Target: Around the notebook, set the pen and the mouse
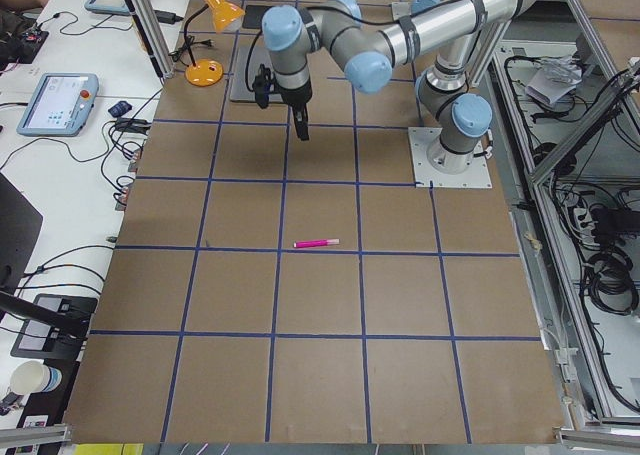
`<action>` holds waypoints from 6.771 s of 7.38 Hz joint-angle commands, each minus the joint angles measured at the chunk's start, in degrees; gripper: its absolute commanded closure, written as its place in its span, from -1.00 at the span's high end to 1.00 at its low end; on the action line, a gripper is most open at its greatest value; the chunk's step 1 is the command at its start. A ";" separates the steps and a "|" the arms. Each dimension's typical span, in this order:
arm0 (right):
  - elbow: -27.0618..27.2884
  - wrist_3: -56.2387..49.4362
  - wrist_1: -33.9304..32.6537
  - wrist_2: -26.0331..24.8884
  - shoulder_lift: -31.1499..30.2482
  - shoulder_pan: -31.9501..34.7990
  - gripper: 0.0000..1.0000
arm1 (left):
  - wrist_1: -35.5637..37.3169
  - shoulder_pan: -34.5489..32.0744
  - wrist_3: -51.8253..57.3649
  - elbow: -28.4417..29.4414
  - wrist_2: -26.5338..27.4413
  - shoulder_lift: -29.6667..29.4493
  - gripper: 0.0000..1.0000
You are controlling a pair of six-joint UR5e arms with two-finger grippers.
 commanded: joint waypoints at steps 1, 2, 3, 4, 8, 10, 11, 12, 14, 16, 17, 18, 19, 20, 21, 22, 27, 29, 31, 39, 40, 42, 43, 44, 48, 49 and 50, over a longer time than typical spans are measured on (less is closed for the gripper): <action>3.78 -7.24 -1.38 0.93 1.70 -11.18 1.00 | 27.17 9.67 6.14 -11.93 0.39 -6.90 1.00; 7.72 -11.60 -6.35 3.29 2.59 -15.77 1.00 | 32.43 11.25 7.47 -14.16 1.87 -9.98 1.00; 13.42 -12.51 -13.53 4.01 3.20 -16.33 1.00 | 35.70 13.79 8.88 -14.44 3.19 -12.97 1.00; 21.30 -12.26 -24.04 3.49 4.17 -16.69 1.00 | 37.91 15.38 10.37 -14.53 3.03 -15.43 1.00; 32.45 -13.40 -45.68 4.01 14.19 -23.27 1.00 | 44.88 16.72 14.69 -14.27 2.85 -19.41 0.54; 35.34 -14.37 -47.60 4.10 15.51 -23.72 1.00 | 44.97 16.10 14.43 -14.44 1.98 -19.59 0.41; 36.92 -14.28 -50.75 4.01 15.69 -23.72 1.00 | 44.79 16.10 14.43 -14.53 1.36 -19.50 -0.10; 36.94 -14.37 -50.87 4.01 15.86 -23.72 1.00 | 44.70 15.93 14.52 -14.53 1.36 -19.15 -0.99; 36.24 -14.54 -51.65 4.01 18.05 -23.72 1.00 | 44.09 15.93 14.52 -14.53 1.45 -18.80 -1.00; 36.24 -14.63 -51.84 4.01 18.07 -23.72 0.83 | 41.30 13.49 13.73 -13.83 2.40 -15.74 -1.00; 36.32 -14.63 -51.84 4.01 17.98 -23.72 0.25 | 37.36 10.07 11.46 -14.26 5.11 -11.63 -1.00; 36.15 -14.63 -51.66 4.10 17.71 -23.64 -0.10 | 31.23 5.08 3.78 -14.53 7.75 -7.15 -1.00; 36.06 -14.54 -51.49 4.10 17.36 -23.46 -0.18 | 21.94 1.29 -8.04 -14.44 7.51 -2.93 -1.00; 35.45 -14.46 -51.05 4.10 17.10 -23.29 -0.33 | 18.02 -3.45 -17.55 -14.01 7.86 -0.28 -1.00; 34.14 -14.28 -50.44 4.10 16.66 -23.02 -0.34 | 15.20 -8.98 -28.09 -14.09 7.86 1.23 -1.00; 31.26 -13.84 -47.38 4.19 15.44 -21.02 -0.34 | 13.61 -15.82 -42.20 -14.09 6.73 1.76 -1.00; 11.02 -2.10 -34.51 4.28 23.15 0.50 -0.34 | 18.03 -35.13 -89.19 -13.83 -8.69 -2.35 -1.00; 10.75 4.68 -36.70 4.28 25.00 5.69 -0.34 | 22.20 -41.25 -105.64 -13.83 -9.64 -5.77 -1.00; 9.70 6.02 -37.51 4.28 26.92 7.39 -0.34 | 25.00 -49.94 -118.06 -12.08 -6.93 -9.90 -1.00; 8.12 6.90 -39.09 4.19 33.09 7.48 1.00 | 26.25 -56.49 -132.70 -1.17 -2.86 -22.66 -1.00; 7.94 6.90 -38.66 4.01 32.57 7.39 1.00 | 24.16 -56.76 -132.44 -1.69 -3.47 -21.19 -1.00; 7.15 6.81 -33.33 3.93 28.81 7.39 1.00 | 23.08 -56.32 -131.82 -2.84 -4.27 -21.26 -1.00; 6.88 6.90 -28.33 3.93 23.48 7.48 1.00 | 22.99 -56.84 -132.08 -3.80 -4.18 -20.74 -1.00; 6.62 8.38 -21.84 3.93 18.38 7.48 1.00 | 23.78 -56.67 -132.08 -4.50 -4.35 -21.08 -1.00; 1.55 25.72 -1.97 3.13 6.04 14.92 1.00 | 23.96 -57.02 -131.65 -5.75 -2.34 -20.65 0.64; -0.22 26.58 1.13 3.13 4.98 16.60 1.00 | 23.96 -56.67 -131.64 -5.04 -2.16 -20.64 0.70; -0.41 26.59 4.56 3.22 3.84 16.62 1.00 | 23.96 -56.32 -131.21 -4.69 -2.07 -20.38 0.70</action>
